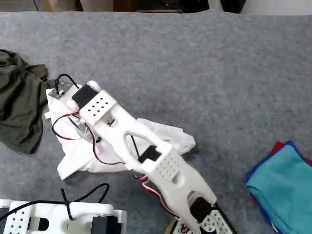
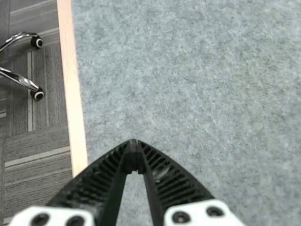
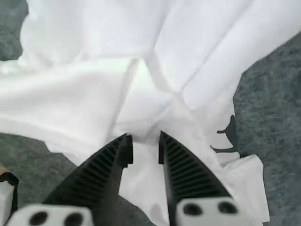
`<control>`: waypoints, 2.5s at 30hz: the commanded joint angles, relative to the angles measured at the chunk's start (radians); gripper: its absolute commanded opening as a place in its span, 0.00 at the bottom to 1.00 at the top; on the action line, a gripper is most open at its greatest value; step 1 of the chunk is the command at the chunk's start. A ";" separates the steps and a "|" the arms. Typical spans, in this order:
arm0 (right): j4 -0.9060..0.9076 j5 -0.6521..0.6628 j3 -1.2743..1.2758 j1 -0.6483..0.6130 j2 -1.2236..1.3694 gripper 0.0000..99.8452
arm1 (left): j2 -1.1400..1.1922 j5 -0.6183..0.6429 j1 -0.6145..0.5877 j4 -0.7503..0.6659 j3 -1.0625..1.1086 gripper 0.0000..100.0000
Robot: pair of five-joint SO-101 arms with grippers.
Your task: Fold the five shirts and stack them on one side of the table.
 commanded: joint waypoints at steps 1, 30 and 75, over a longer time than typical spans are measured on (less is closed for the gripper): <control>0.020 -0.009 0.077 -0.008 -0.173 0.10 | -0.012 -0.006 -0.011 -0.018 -0.002 0.02; -0.124 -0.109 0.228 -0.153 -0.097 0.20 | -0.012 -0.006 -0.002 -0.018 -0.002 0.02; -0.049 -0.052 -0.372 0.914 -0.070 0.01 | -0.004 0.327 0.982 -0.141 -0.029 0.07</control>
